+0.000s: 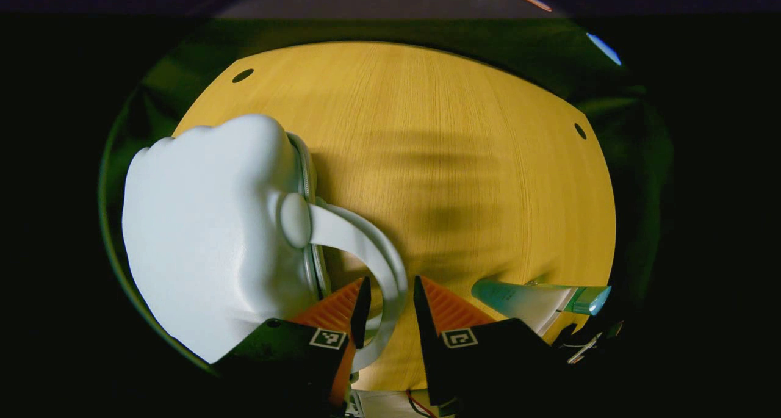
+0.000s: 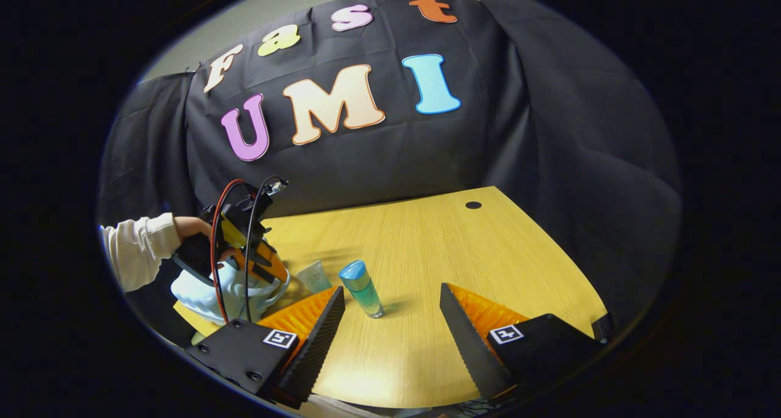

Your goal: First open the suitcase, pack the skin care products into it, and then close the suitcase.

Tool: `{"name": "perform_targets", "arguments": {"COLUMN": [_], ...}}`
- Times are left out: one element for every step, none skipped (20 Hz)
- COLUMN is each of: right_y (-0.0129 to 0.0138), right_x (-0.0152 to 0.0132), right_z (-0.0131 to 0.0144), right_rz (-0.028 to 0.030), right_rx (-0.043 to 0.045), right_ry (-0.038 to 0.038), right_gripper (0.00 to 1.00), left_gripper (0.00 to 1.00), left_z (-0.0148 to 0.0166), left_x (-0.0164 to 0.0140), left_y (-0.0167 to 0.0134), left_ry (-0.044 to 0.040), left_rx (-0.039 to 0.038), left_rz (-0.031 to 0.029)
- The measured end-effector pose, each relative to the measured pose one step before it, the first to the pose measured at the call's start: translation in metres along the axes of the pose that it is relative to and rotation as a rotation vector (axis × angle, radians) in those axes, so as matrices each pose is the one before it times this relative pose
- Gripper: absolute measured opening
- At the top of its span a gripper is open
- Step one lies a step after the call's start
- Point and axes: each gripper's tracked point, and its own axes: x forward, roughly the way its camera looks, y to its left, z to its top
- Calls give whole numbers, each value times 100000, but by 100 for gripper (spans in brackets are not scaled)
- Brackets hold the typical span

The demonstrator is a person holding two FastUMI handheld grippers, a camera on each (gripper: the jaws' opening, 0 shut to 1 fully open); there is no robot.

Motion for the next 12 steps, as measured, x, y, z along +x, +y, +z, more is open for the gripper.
{"name": "perform_targets", "arguments": {"right_y": [-53,-176,-102,-103,-1,-52,-55,23,150,65,159,223], "right_x": [72,115,66,-34,46,138,108,89,40,5,79,170], "right_z": [-111,-78,36,33,128,-104,-24,-32,126,3,54,-16], "right_rz": [-307,-340,-320,-185,-91,-80,-122,-48,106,237,349,452], "right_rx": [217,134,-60,-50,62,129,91,-37,-356,-517,-498,-348], "right_ry": [198,216,23,-199,-148,131,261,146,-62,-251,-112,168], "right_gripper": [95,95,98,98,98,98,98,98,98,98,98,95], "left_gripper": [38,33,29,22,22,20,18,12,8,5,4,4], "left_z": [-196,32,-99,30,-82,-50,-81,-26,5,146,105,92], "left_x": [280,269,278,240,228,191,102,126,59,-211,-265,-293], "left_y": [-24,-20,35,51,34,-301,85,167,-148,-194,-117,-22], "left_ry": [923,504,346,253,401,502,415,408,-570,-761,-894,-719], "left_rx": [-840,-1321,-1509,-1299,-1493,-1847,-1971,-3158,-3048,-1408,-1206,-1651], "left_rz": [-686,-470,-580,-1067,-873,-2419,-879,-1062,-1644,-2377,-2059,-1040]}}
